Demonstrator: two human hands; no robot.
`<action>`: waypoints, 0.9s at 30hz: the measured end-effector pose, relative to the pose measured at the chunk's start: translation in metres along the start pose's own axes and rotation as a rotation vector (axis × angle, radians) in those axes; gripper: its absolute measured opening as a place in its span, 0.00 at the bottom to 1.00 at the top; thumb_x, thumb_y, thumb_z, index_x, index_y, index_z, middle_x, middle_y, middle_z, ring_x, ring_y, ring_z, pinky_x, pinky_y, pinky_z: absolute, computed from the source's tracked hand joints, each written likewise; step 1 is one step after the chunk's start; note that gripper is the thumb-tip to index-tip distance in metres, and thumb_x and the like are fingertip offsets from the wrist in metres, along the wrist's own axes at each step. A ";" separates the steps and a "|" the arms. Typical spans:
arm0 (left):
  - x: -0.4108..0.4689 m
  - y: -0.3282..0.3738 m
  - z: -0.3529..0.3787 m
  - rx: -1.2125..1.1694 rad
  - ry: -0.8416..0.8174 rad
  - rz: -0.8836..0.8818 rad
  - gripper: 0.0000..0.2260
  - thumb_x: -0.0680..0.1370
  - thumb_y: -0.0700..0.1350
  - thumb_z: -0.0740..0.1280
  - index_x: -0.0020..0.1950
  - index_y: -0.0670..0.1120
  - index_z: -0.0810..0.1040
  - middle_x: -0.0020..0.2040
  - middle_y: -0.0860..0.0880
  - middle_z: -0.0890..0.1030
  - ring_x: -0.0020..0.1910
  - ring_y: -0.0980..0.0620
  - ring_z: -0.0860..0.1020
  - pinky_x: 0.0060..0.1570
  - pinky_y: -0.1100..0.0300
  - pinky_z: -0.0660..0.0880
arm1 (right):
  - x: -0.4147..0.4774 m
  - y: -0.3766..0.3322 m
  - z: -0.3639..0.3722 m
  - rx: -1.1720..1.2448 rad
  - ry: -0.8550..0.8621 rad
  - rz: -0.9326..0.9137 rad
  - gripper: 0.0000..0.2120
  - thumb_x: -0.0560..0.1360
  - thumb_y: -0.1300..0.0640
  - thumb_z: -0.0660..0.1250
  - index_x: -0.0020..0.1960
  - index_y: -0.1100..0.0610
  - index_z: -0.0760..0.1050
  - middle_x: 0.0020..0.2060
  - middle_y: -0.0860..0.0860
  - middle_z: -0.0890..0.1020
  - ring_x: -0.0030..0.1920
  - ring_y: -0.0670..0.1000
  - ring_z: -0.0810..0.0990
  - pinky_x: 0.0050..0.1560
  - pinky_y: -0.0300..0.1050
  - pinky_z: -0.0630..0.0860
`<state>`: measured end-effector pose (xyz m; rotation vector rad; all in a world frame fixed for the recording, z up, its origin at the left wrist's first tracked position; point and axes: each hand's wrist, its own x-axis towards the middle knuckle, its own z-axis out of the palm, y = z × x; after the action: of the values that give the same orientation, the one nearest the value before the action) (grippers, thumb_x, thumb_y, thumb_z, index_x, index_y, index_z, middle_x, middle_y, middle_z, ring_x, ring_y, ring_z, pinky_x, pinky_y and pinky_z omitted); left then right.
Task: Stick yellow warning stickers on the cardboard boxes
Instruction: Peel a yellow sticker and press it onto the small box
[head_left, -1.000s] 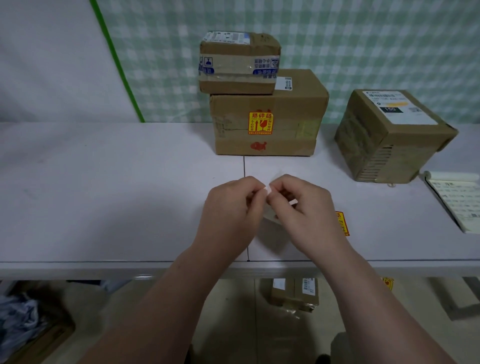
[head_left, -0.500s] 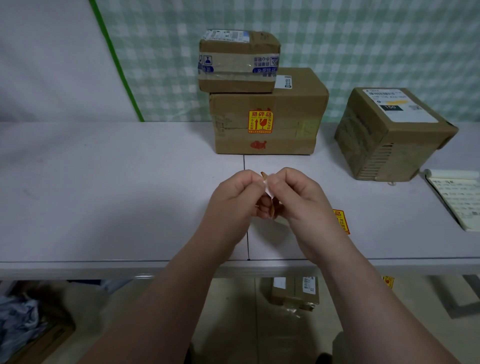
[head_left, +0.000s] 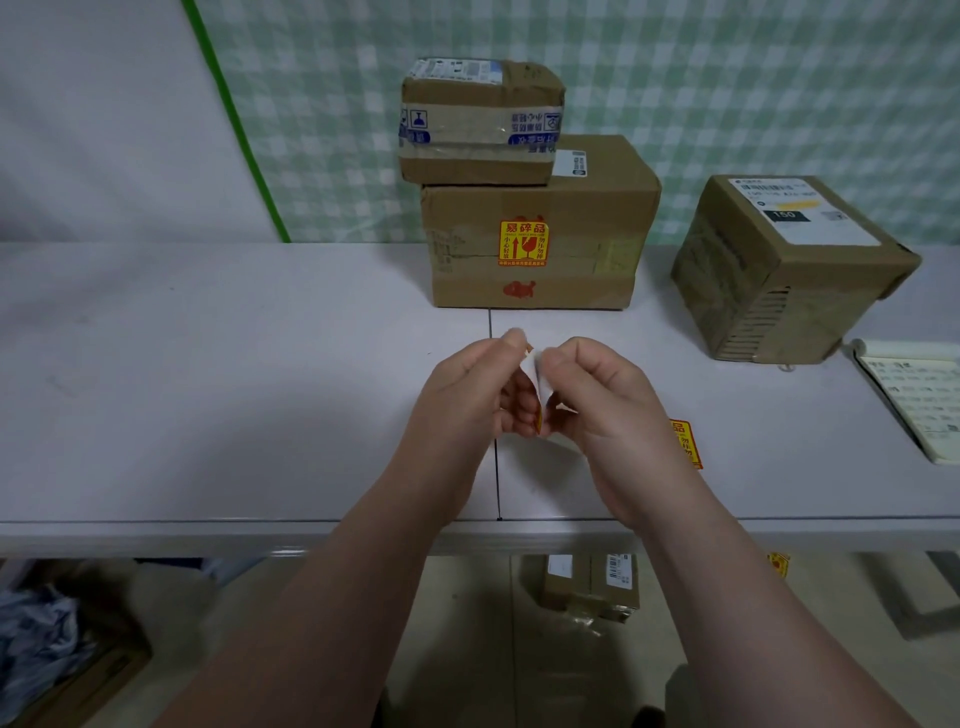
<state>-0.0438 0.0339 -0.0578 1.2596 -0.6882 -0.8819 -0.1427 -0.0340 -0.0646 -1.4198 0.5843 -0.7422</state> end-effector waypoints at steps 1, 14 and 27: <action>0.000 -0.002 -0.001 0.052 -0.008 0.027 0.16 0.76 0.50 0.63 0.29 0.48 0.74 0.26 0.49 0.74 0.30 0.48 0.74 0.34 0.55 0.74 | 0.000 0.000 0.001 -0.038 0.003 -0.015 0.13 0.79 0.59 0.61 0.36 0.62 0.69 0.30 0.57 0.72 0.31 0.51 0.73 0.36 0.44 0.74; 0.001 -0.006 -0.007 -0.197 -0.184 0.055 0.11 0.74 0.43 0.59 0.33 0.45 0.75 0.30 0.47 0.75 0.31 0.51 0.73 0.35 0.61 0.71 | 0.001 0.003 -0.005 0.296 -0.109 -0.003 0.11 0.77 0.59 0.59 0.38 0.61 0.72 0.31 0.55 0.78 0.33 0.51 0.76 0.39 0.43 0.76; 0.003 -0.008 -0.010 0.128 -0.147 0.040 0.07 0.70 0.42 0.59 0.34 0.46 0.74 0.33 0.47 0.77 0.38 0.48 0.76 0.39 0.56 0.74 | 0.001 0.002 -0.004 -0.156 0.014 0.053 0.18 0.77 0.50 0.63 0.43 0.66 0.75 0.33 0.56 0.77 0.32 0.54 0.77 0.32 0.44 0.75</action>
<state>-0.0357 0.0358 -0.0676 1.2992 -0.8954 -0.9154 -0.1452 -0.0371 -0.0673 -1.5375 0.7004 -0.6762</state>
